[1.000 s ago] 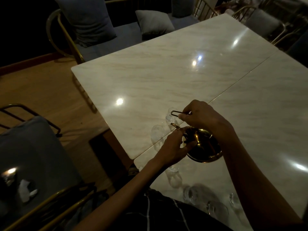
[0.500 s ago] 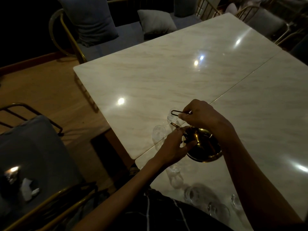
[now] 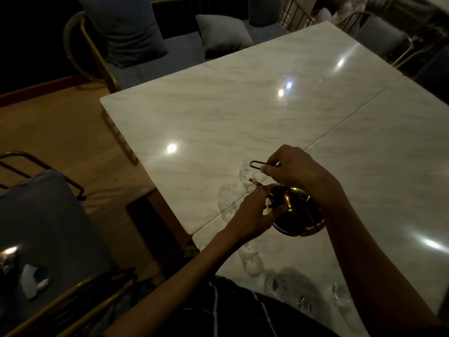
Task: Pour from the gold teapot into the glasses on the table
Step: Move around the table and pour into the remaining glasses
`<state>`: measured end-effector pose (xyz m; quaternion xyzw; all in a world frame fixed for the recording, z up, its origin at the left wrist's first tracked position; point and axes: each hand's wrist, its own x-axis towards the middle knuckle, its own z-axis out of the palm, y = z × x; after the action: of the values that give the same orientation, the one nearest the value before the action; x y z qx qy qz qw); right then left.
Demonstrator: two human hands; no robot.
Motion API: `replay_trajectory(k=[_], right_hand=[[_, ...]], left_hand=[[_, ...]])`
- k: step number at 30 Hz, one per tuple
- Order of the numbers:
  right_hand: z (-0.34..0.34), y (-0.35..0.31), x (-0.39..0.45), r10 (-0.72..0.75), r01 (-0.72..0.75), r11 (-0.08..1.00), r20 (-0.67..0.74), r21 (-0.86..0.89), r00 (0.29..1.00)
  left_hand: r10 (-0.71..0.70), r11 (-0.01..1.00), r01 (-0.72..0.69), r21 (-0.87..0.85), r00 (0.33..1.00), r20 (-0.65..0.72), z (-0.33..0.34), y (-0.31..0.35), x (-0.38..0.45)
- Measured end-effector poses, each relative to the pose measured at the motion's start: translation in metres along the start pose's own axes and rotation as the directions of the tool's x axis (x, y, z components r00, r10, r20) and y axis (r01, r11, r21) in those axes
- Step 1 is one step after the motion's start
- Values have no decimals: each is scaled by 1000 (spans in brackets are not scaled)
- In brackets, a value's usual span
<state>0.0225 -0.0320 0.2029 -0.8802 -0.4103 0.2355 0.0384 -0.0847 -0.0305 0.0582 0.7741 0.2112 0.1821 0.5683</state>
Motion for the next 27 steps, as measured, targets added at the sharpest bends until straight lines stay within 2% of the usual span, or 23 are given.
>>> replay_trajectory(k=[27], right_hand=[[4,-2,0,-12,12,1000,-6,-3,1000]], left_hand=[[-10,1000,10,-1,1000,-6,-2,-2,-3]])
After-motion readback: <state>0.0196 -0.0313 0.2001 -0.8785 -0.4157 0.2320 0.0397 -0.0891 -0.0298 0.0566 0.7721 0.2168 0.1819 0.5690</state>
